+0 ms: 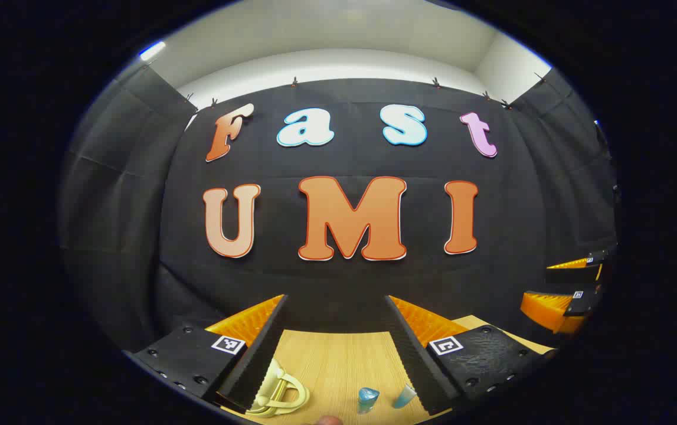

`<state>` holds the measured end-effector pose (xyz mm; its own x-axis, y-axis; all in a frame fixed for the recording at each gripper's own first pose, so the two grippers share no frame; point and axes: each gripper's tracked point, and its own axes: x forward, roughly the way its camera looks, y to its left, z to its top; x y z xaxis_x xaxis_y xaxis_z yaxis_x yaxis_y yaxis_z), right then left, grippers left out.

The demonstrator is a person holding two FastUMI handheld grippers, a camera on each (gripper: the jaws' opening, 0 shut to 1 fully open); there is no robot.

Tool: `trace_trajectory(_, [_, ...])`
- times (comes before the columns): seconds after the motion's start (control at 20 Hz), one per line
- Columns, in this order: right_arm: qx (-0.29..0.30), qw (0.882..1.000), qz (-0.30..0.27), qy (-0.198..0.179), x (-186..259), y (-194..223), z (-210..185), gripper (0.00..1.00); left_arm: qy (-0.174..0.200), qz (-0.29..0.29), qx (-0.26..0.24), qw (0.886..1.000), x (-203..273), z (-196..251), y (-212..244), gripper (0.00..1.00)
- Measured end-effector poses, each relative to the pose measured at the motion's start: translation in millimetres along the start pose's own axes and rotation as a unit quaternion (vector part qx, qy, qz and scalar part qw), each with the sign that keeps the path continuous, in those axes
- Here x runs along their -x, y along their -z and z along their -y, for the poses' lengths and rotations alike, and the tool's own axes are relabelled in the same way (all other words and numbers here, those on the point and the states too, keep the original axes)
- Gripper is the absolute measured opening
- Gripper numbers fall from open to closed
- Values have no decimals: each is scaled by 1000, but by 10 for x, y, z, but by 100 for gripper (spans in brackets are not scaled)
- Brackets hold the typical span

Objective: First open the suitcase, pack the skin care products into it, and then close the suitcase.

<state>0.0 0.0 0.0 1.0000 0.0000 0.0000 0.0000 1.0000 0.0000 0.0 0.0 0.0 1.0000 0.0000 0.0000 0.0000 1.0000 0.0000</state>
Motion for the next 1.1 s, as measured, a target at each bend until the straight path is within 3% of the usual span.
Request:
trace_trajectory(0.25, [-17,999,-1,-30,-117,29,-199,95,-23,5,-2,1000,-59,-100,-2,97])
trace_trajectory(0.65, [-50,998,-5,32,-326,-79,-491,95,46,18,-15,999,-267,-278,-43,97])
trace_trajectory(1.1, [-40,998,-17,49,-521,-48,-714,95,50,-42,-115,991,-451,-617,611,99])
